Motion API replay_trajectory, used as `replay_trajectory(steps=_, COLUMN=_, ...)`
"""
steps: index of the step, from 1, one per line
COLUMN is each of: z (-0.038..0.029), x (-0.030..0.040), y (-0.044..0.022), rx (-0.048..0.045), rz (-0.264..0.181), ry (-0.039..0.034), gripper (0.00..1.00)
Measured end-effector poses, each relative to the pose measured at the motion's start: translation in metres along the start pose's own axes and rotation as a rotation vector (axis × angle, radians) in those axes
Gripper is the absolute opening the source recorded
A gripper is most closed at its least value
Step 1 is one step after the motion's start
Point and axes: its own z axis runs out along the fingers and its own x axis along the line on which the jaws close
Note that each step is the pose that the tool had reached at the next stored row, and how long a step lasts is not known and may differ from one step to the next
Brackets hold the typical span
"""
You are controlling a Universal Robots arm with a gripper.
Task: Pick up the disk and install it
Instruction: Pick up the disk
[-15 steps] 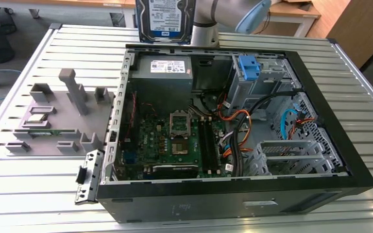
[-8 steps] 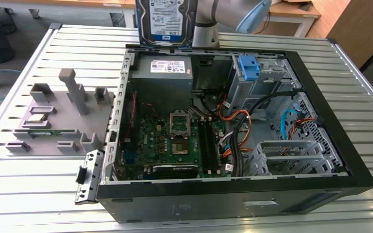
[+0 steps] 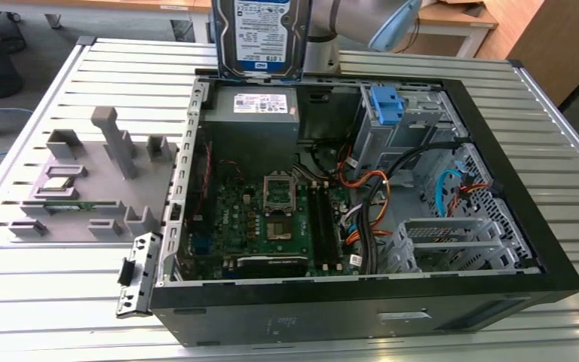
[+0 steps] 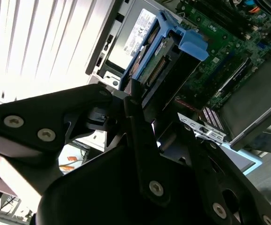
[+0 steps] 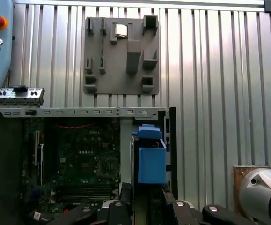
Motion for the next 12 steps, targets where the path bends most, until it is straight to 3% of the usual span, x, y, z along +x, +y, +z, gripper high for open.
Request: replay_trajectory(steps=12, z=-0.0028, x=0.0119, y=-0.0272, rx=-0.0004, rz=0.000, ry=0.0001, gripper=0.35)
